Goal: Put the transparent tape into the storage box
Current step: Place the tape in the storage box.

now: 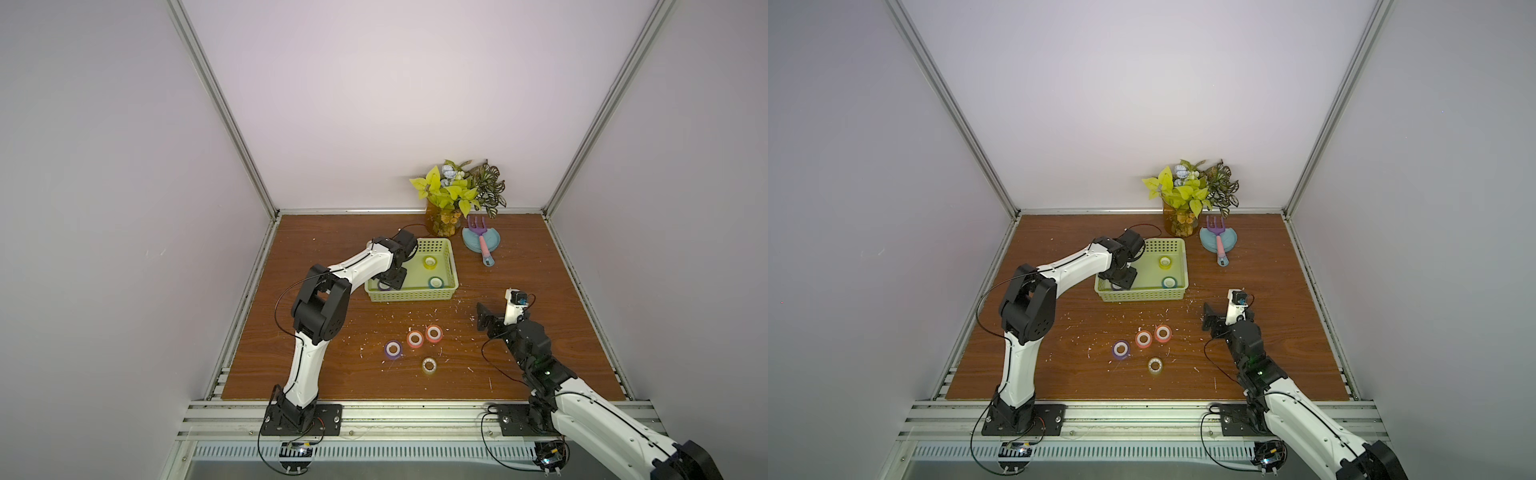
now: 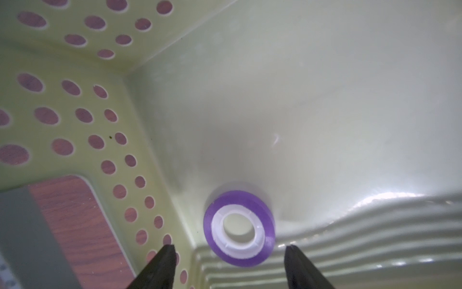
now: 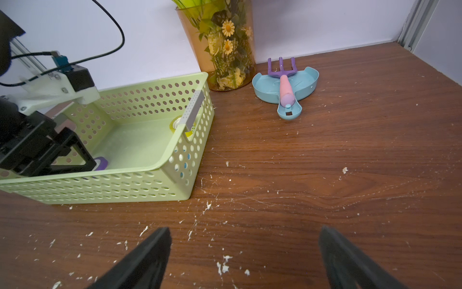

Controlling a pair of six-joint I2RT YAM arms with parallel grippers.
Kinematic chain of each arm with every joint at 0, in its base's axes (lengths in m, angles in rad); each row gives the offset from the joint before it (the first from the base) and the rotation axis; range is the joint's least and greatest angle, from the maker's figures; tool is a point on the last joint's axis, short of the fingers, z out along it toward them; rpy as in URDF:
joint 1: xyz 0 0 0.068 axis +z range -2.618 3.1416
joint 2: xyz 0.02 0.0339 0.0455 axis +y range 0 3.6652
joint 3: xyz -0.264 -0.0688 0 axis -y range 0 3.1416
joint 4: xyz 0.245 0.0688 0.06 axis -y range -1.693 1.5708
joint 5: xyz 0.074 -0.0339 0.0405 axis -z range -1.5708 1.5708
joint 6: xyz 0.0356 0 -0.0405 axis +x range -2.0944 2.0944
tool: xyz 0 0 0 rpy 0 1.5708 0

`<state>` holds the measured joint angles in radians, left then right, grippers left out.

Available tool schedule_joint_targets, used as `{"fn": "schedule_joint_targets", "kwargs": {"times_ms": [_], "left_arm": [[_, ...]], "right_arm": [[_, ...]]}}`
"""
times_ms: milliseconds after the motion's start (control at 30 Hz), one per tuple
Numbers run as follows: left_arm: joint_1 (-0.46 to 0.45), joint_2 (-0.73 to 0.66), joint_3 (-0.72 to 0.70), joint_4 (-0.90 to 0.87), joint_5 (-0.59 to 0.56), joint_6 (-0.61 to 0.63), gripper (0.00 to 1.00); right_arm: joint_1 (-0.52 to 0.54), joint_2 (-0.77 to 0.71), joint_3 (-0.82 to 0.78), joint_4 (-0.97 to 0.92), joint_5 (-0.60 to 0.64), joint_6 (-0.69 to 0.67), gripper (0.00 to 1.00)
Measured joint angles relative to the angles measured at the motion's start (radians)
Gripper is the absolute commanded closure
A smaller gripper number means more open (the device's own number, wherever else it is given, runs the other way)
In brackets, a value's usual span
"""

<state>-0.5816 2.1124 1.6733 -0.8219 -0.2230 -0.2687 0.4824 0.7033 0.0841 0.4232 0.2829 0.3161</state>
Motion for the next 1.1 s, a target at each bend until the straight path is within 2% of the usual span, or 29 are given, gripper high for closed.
{"fn": "schedule_joint_targets", "kwargs": {"times_ms": [167, 300, 467, 567, 767, 933, 1100], "left_arm": [[0.000, -0.002, 0.019, -0.001, 0.002, 0.000, 0.29], [0.000, -0.035, 0.050, 0.001, 0.010, -0.004, 0.21], [0.000, -0.138, 0.063, 0.006, 0.020, -0.013, 0.00], [0.000, -0.220, 0.051, 0.024, 0.025, -0.021, 0.01], [0.000, -0.398, -0.079, 0.069, 0.047, -0.043, 0.00], [-0.015, -0.537, -0.251, 0.081, 0.080, -0.063, 0.01], [-0.100, -0.657, -0.433, 0.082, 0.106, -0.097, 0.00]], "right_arm": [[0.000, 0.000, 0.000, 0.000, 0.000, 0.000, 0.01], [0.000, 0.000, 0.000, 0.000, 0.000, 0.000, 0.01], [0.000, 0.005, 0.000, 0.000, 0.000, 0.000, 0.01], [0.000, 0.013, 0.001, -0.001, 0.000, 0.000, 0.01], [0.000, 0.035, 0.013, -0.002, 0.000, 0.005, 0.01], [0.000, 0.051, 0.018, -0.001, -0.001, 0.006, 0.01], [0.000, 0.051, 0.018, -0.001, -0.003, 0.006, 0.01]]}}
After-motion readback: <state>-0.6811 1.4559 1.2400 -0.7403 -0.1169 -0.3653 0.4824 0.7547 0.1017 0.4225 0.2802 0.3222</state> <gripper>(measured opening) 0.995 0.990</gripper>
